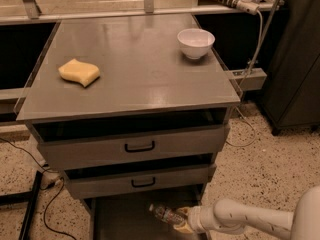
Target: Place water bottle into bottom drawer
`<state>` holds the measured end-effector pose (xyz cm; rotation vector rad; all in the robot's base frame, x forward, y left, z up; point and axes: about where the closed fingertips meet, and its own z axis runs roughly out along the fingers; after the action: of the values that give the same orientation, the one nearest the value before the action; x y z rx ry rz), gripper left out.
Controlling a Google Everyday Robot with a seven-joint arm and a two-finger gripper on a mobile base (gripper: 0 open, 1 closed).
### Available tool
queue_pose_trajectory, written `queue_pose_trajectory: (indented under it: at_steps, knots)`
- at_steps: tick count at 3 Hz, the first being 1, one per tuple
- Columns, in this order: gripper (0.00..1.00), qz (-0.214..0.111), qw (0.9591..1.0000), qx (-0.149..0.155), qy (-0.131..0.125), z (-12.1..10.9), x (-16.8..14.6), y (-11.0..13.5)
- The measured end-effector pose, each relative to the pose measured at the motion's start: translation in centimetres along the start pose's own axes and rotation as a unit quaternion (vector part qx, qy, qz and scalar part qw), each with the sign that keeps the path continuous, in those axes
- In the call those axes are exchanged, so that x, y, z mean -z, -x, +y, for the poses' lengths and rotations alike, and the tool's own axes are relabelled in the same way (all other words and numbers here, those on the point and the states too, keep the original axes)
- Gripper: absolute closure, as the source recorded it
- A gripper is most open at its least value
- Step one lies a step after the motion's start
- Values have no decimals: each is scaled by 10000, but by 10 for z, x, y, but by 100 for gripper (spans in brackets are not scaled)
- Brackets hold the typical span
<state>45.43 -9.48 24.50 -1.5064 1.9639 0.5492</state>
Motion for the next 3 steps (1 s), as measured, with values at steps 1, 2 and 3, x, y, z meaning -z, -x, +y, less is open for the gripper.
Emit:
queue_pose_trajectory:
  at_steps: [1,2,3]
  knots:
    - [100,-302,9995,-67,-94,-1,-24,-14]
    - [100,-355,9990,-219,-148,-3,-52,-34]
    - [100,-186,9991,-352,-175,-8,-77,-54]
